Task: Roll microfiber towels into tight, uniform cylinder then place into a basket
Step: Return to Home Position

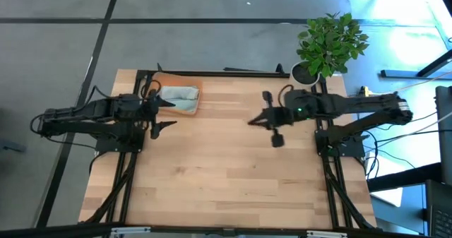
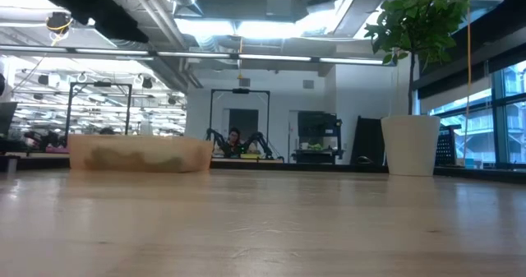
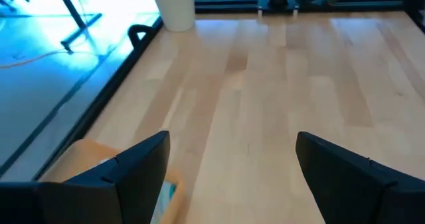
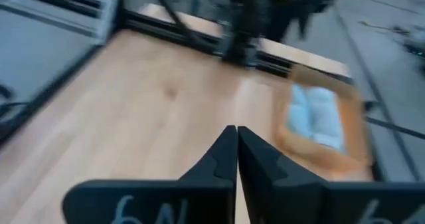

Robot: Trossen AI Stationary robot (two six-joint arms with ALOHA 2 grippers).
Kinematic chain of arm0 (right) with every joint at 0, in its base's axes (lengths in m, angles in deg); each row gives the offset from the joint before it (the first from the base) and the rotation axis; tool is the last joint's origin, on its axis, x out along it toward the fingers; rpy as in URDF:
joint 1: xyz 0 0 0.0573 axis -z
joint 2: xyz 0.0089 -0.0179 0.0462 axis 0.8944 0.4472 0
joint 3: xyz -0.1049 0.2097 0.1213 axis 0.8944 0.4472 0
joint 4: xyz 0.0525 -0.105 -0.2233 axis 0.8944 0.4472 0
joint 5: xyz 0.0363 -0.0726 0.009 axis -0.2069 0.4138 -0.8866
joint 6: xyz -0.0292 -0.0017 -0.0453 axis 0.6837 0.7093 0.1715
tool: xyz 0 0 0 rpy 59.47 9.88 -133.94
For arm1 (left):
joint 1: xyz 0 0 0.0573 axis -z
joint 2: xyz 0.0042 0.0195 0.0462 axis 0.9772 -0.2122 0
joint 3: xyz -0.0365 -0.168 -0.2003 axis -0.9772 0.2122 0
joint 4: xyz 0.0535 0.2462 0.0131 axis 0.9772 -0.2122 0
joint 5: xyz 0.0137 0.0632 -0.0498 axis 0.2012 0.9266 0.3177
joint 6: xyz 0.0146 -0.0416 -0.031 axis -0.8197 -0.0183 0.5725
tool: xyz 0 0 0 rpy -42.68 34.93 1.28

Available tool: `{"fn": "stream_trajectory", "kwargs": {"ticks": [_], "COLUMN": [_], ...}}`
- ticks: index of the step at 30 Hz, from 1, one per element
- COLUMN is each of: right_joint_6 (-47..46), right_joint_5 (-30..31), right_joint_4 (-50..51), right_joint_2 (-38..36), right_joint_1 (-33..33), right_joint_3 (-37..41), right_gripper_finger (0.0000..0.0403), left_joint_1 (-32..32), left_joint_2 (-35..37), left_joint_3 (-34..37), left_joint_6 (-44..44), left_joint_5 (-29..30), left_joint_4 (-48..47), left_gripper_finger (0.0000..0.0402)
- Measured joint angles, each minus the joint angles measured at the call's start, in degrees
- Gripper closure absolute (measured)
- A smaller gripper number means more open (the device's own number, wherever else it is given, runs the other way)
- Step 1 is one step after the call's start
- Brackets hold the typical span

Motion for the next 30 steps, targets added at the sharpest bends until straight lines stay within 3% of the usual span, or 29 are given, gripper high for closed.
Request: {"fn": "stream_trajectory", "kwargs": {"ticks": [3, 17, 30], "right_joint_6": [-0.2, -7.3, -12.0], "right_joint_5": [-3.4, -3.7, -3.6], "right_joint_4": [-0.8, -14.1, -16.9], "right_joint_2": [-5.2, -38.7, -58.9], "right_joint_1": [0.1, 0.1, 0.1], "right_joint_3": [5.5, 35.2, 51.8], "right_gripper_finger": [0.0390, 0.0399, 0.0399], "left_joint_1": [1.1, 3.0, 3.0], "left_joint_2": [2.1, 15.9, 24.5], "left_joint_3": [1.6, 13.0, 20.6], "left_joint_6": [0.2, 2.4, 4.5], "left_joint_5": [1.1, 5.5, 6.5], "left_joint_4": [0.7, 10.3, 12.6], "left_gripper_finger": [0.0085, 0.0085, 0.0085]}}
